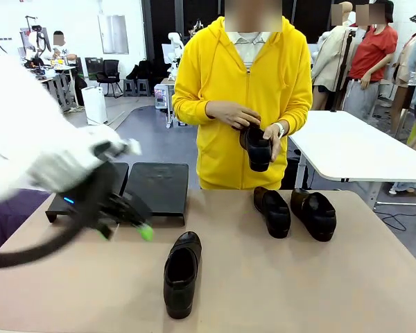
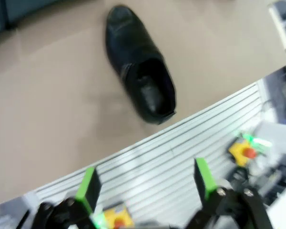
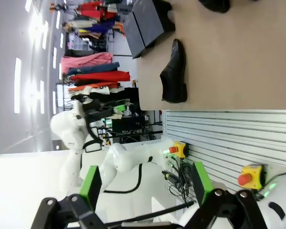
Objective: Organize the shoes by placing them on the stand.
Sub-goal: Place the Shoe from the middle of the table onto the Shoes Stand.
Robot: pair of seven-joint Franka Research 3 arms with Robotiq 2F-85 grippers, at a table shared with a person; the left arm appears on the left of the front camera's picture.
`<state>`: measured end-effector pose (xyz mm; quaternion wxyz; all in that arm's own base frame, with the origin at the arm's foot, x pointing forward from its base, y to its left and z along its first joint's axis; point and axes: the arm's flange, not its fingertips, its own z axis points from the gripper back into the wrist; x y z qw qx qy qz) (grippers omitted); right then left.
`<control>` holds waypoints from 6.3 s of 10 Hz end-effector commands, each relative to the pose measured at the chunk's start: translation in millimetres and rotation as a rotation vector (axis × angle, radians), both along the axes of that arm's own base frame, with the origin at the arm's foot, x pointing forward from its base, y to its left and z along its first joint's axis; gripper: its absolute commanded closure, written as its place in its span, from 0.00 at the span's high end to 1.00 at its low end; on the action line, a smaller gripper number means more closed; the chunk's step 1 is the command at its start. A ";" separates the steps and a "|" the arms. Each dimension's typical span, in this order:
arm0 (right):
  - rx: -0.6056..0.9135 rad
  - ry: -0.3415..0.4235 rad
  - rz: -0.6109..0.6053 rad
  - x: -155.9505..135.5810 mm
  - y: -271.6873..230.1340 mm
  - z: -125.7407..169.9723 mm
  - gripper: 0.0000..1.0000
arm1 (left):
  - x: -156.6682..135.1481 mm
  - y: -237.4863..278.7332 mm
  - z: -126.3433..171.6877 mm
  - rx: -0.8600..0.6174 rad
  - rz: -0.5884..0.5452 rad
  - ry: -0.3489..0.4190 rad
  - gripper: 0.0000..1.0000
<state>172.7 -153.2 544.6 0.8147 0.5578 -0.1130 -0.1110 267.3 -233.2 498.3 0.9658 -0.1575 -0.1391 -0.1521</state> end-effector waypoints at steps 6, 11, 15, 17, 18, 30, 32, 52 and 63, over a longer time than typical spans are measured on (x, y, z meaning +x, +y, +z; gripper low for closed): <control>0.012 -0.030 0.004 1.5 -1.1 3.7 1.00 | 25.4 -123.1 -82.1 0.050 -0.200 -0.011 1.00; 0.012 -0.030 0.004 1.5 -1.1 3.7 1.00 | 68.0 -142.6 -120.5 0.145 -0.152 -0.011 1.00; 0.012 -0.030 0.004 1.5 -1.1 3.7 1.00 | 75.3 -145.0 -139.5 0.176 -0.093 0.054 1.00; 0.012 -0.030 0.004 1.5 -1.1 3.7 1.00 | 76.1 -142.7 -144.0 0.197 -0.083 0.081 0.36; 0.012 -0.030 0.004 1.5 -1.1 3.7 1.00 | 76.1 -141.7 -145.2 0.202 -0.076 0.086 0.00; 0.012 -0.030 0.004 1.5 -1.1 3.7 1.00 | 70.5 -105.8 -70.0 0.224 -0.118 0.085 0.00; 0.012 -0.030 0.004 1.5 -1.1 3.7 1.00 | 57.1 -58.3 4.0 0.193 -0.168 0.018 0.00; 0.012 -0.030 0.004 1.5 -1.1 3.7 1.00 | 176.9 255.9 1.8 0.183 0.212 -0.306 0.00; 0.012 -0.030 0.004 1.5 -1.1 3.7 1.00 | 289.1 254.8 -36.6 0.160 0.241 -0.399 0.00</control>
